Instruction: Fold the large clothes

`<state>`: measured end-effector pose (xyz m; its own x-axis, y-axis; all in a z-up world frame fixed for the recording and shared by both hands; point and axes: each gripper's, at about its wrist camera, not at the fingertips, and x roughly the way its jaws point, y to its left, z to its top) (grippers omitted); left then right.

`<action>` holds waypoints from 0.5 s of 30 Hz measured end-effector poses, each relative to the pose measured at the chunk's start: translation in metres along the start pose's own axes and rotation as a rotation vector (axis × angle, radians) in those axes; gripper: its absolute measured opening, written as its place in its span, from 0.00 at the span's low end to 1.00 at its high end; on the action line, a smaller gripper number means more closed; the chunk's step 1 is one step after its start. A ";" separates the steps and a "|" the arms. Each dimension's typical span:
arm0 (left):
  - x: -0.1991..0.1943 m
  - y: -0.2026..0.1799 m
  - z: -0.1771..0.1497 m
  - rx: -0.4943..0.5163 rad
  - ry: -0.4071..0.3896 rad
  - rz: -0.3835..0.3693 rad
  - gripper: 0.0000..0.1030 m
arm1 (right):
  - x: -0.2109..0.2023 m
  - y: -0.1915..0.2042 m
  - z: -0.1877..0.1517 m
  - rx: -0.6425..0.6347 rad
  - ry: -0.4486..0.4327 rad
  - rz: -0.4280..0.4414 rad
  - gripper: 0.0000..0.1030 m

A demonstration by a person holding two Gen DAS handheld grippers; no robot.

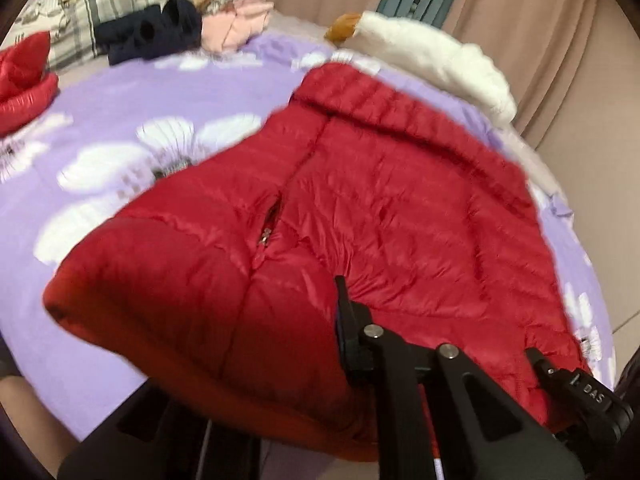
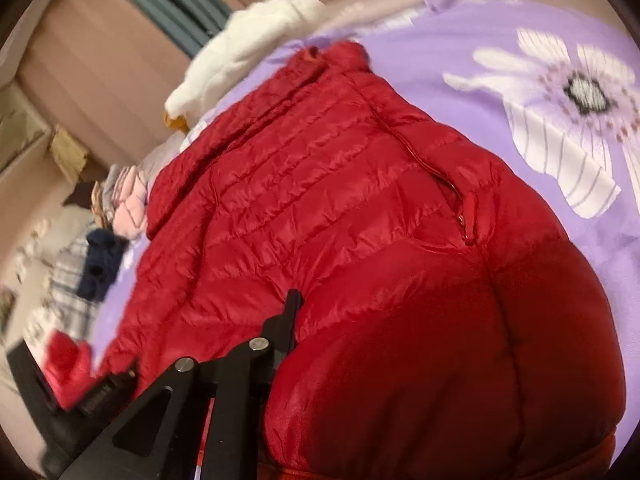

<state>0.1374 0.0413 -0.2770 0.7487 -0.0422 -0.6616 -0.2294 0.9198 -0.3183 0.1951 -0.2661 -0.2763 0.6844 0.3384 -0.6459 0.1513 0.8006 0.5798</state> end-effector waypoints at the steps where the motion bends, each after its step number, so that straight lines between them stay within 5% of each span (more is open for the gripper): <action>1: -0.013 0.001 0.005 0.004 -0.036 -0.006 0.12 | -0.008 0.003 0.001 -0.014 -0.019 0.005 0.11; 6: -0.069 -0.007 0.022 0.075 -0.182 -0.028 0.12 | -0.065 0.038 0.007 -0.146 -0.168 0.061 0.10; 15: -0.161 -0.010 0.041 0.089 -0.358 -0.196 0.13 | -0.171 0.071 0.010 -0.215 -0.380 0.208 0.10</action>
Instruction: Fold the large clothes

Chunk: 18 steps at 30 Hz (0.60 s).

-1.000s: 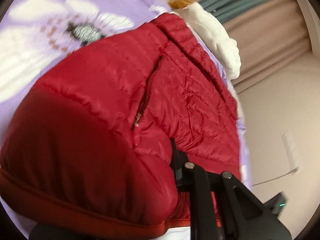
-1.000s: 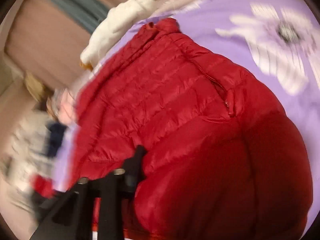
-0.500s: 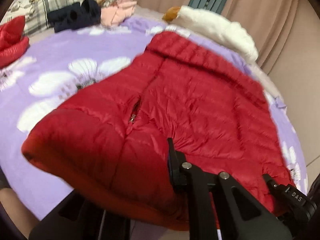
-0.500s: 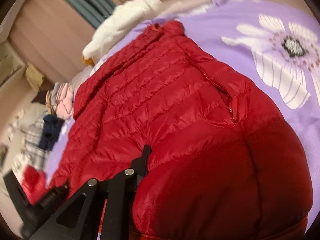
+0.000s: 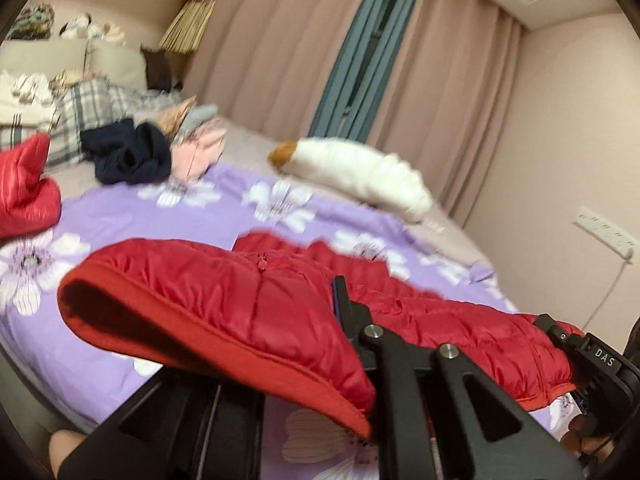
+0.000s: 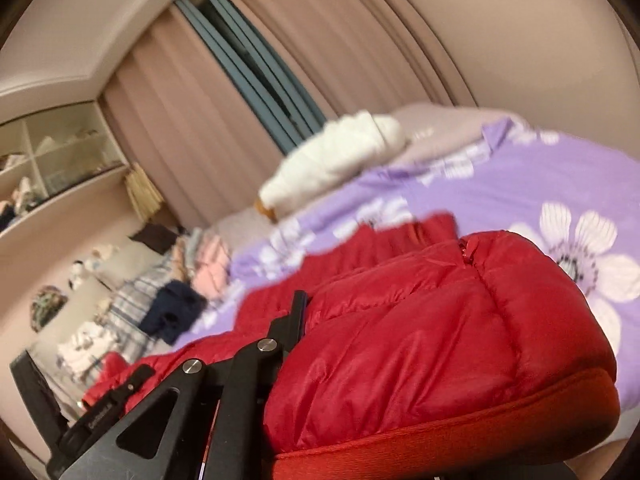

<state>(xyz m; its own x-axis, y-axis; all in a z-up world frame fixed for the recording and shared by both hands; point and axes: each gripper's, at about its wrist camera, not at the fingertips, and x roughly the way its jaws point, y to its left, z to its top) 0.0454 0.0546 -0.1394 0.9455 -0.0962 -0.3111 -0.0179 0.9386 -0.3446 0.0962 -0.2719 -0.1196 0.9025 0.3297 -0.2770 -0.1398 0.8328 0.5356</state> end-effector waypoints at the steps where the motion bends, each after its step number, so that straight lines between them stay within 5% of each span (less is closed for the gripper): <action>1: -0.001 -0.002 0.003 0.004 -0.011 -0.008 0.13 | -0.006 0.003 0.000 -0.017 -0.020 0.005 0.10; 6: 0.022 -0.004 0.005 -0.010 0.048 0.014 0.13 | 0.013 0.000 -0.001 -0.028 0.008 -0.048 0.10; 12: 0.050 -0.012 0.019 0.018 -0.003 0.023 0.15 | 0.036 0.003 0.016 -0.099 -0.004 -0.059 0.10; 18: 0.166 -0.024 0.060 0.002 0.020 0.035 0.20 | 0.132 -0.010 0.071 -0.108 0.025 -0.064 0.11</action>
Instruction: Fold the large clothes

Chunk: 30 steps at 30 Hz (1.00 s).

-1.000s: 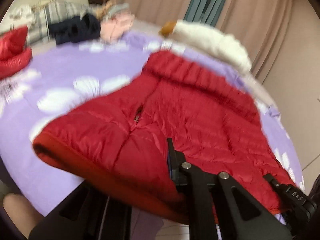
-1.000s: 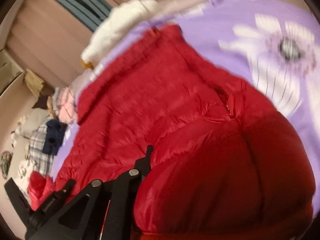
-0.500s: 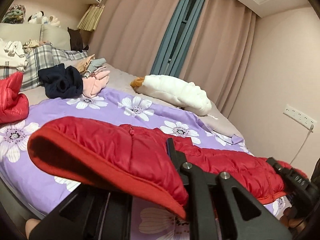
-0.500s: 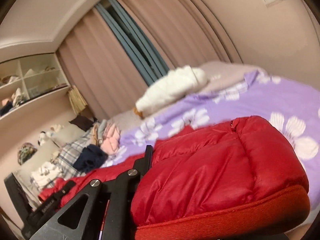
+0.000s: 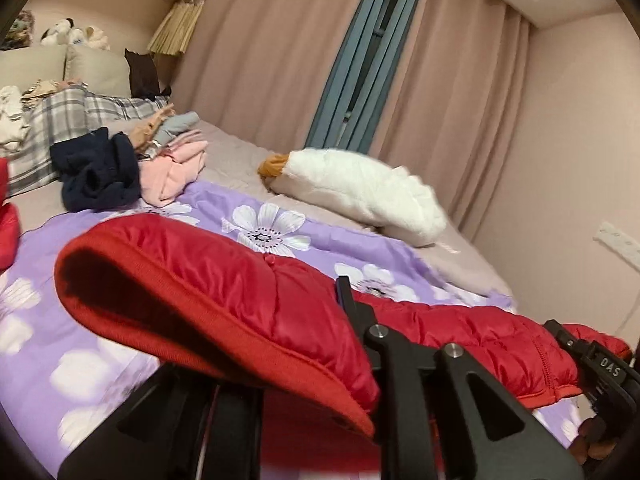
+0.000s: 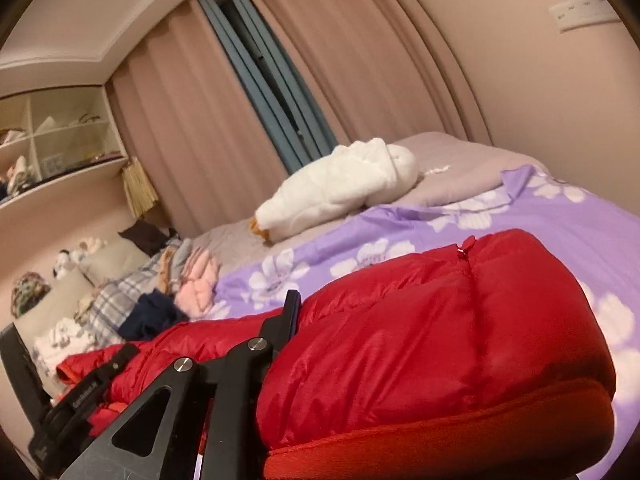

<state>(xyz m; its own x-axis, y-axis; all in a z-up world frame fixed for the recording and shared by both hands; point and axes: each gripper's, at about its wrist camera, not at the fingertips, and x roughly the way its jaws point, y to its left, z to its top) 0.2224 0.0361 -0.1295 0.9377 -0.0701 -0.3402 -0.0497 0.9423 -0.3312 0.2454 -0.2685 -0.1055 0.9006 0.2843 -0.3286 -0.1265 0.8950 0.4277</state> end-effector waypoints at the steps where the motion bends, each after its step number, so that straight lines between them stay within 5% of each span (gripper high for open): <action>1: 0.029 -0.003 0.004 -0.002 0.031 0.029 0.22 | 0.018 -0.002 0.005 -0.006 0.020 -0.014 0.13; 5: 0.112 -0.011 0.012 -0.009 0.181 0.106 0.35 | 0.100 -0.006 0.018 -0.056 0.144 -0.118 0.21; 7: 0.129 -0.008 0.016 -0.020 0.201 0.096 0.42 | 0.117 -0.006 0.019 -0.070 0.151 -0.123 0.34; 8: 0.131 -0.004 0.018 -0.036 0.194 0.087 0.49 | 0.120 -0.005 0.020 -0.077 0.139 -0.104 0.42; 10: 0.124 0.006 0.025 -0.085 0.145 0.050 0.66 | 0.117 -0.003 0.022 -0.091 0.118 -0.047 0.76; 12: 0.112 0.010 0.035 -0.114 0.039 0.055 0.87 | 0.110 0.001 0.027 -0.110 0.087 -0.009 0.84; 15: 0.088 0.012 0.049 -0.096 -0.112 0.100 0.88 | 0.095 0.014 0.034 -0.190 0.015 -0.055 0.90; 17: 0.086 0.010 0.050 -0.042 -0.077 0.080 0.87 | 0.086 0.019 0.038 -0.209 -0.050 -0.113 0.93; 19: 0.089 0.010 0.037 -0.042 -0.056 0.088 0.70 | 0.088 0.016 0.036 -0.187 -0.050 -0.136 0.94; 20: 0.092 0.010 0.029 -0.041 -0.046 0.106 0.55 | 0.093 0.012 0.031 -0.169 -0.032 -0.133 0.92; 21: 0.099 0.010 0.019 -0.038 -0.022 0.134 0.48 | 0.099 0.009 0.026 -0.154 -0.011 -0.122 0.75; 22: 0.112 0.009 0.005 -0.026 0.023 0.152 0.43 | 0.107 0.004 0.018 -0.137 0.024 -0.120 0.44; 24: 0.145 0.009 -0.025 0.014 0.133 0.156 0.28 | 0.134 -0.010 -0.002 -0.111 0.124 -0.196 0.16; 27: 0.188 0.018 -0.075 0.037 0.266 0.149 0.27 | 0.174 -0.034 -0.040 -0.125 0.232 -0.268 0.12; 30: 0.191 0.012 -0.083 0.069 0.219 0.188 0.28 | 0.194 -0.061 -0.065 -0.028 0.272 -0.240 0.02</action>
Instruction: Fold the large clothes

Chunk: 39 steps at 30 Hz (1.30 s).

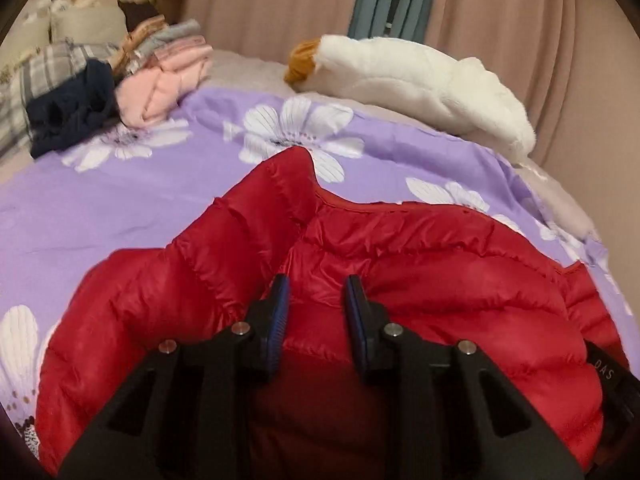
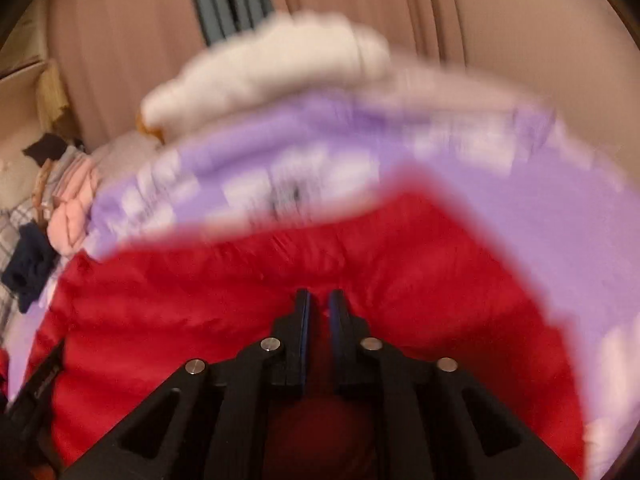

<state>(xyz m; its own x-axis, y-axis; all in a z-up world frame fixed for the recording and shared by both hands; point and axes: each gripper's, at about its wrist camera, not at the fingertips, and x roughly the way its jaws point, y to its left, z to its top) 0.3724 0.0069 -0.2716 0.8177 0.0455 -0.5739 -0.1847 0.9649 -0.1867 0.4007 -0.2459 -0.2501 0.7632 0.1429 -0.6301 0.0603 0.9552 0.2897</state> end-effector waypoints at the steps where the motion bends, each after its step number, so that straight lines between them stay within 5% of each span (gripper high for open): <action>1: 0.004 -0.005 -0.001 0.021 0.009 0.025 0.28 | 0.001 0.002 0.001 -0.004 -0.005 -0.025 0.01; 5: 0.016 -0.001 0.003 0.018 0.054 0.023 0.28 | 0.001 0.013 -0.002 -0.066 0.009 -0.104 0.01; 39: 0.026 0.005 0.002 -0.026 0.080 -0.013 0.29 | 0.014 0.002 0.000 0.004 -0.017 -0.009 0.01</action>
<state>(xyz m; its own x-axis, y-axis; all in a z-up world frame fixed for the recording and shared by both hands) 0.3942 0.0133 -0.2861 0.7739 0.0108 -0.6333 -0.1889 0.9583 -0.2144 0.4120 -0.2423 -0.2583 0.7732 0.1300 -0.6207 0.0695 0.9555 0.2867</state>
